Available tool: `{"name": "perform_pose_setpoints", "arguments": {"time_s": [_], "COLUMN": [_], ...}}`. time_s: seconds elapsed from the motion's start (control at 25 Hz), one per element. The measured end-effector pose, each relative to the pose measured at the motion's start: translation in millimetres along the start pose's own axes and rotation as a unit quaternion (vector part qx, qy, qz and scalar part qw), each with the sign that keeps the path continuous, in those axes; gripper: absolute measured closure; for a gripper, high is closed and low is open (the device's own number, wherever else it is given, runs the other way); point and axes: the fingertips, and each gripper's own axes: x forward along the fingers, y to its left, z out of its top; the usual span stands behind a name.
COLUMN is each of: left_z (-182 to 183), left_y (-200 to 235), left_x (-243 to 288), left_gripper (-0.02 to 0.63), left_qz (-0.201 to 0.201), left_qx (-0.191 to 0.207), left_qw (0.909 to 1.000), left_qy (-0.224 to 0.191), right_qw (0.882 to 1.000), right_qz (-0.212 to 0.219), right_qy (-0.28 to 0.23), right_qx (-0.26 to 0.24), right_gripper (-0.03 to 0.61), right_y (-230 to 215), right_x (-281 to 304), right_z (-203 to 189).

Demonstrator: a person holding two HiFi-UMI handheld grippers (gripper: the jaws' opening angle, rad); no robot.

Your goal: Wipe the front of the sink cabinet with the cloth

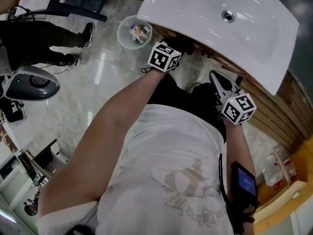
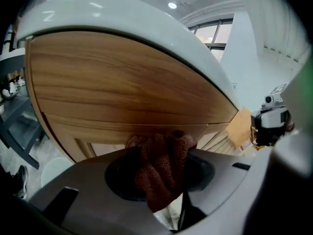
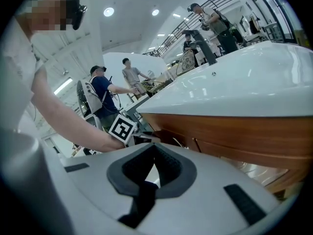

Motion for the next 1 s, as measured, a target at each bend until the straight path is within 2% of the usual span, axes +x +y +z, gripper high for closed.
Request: {"name": "perform_pose_setpoints", "arguments": {"time_s": [0.08, 0.24, 0.68, 0.84, 1.0], "left_z": [3.1, 2.1, -6.5, -7.4, -9.3], "left_y": [-13.1, -34.5, -97.7, -96.5, -72.2], "left_x": [7.8, 17.1, 51.5, 61.1, 53.7], "left_gripper": [0.472, 0.472, 0.472, 0.472, 0.472], "left_qz": [-0.016, -0.034, -0.096, -0.091, -0.065], "left_qx": [0.002, -0.007, 0.001, 0.015, -0.010], "left_qw": [0.9999, 0.9994, 0.9954, 0.9957, 0.9977], "left_qy": [0.005, 0.000, -0.002, -0.004, -0.018], "right_qw": [1.000, 0.998, 0.998, 0.998, 0.998], "right_qz": [0.006, 0.020, 0.006, -0.005, -0.006], "right_qy": [-0.006, 0.014, 0.035, 0.042, 0.047], "right_qx": [-0.013, -0.054, -0.044, -0.038, -0.035], "right_gripper": [0.566, 0.566, 0.566, 0.566, 0.566], "right_y": [0.6, 8.1, 0.5, -5.1, -5.1], "right_x": [-4.4, -5.9, -28.0, -36.5, -36.7], "right_z": [1.9, -6.4, -36.7, -44.5, -50.7]}}
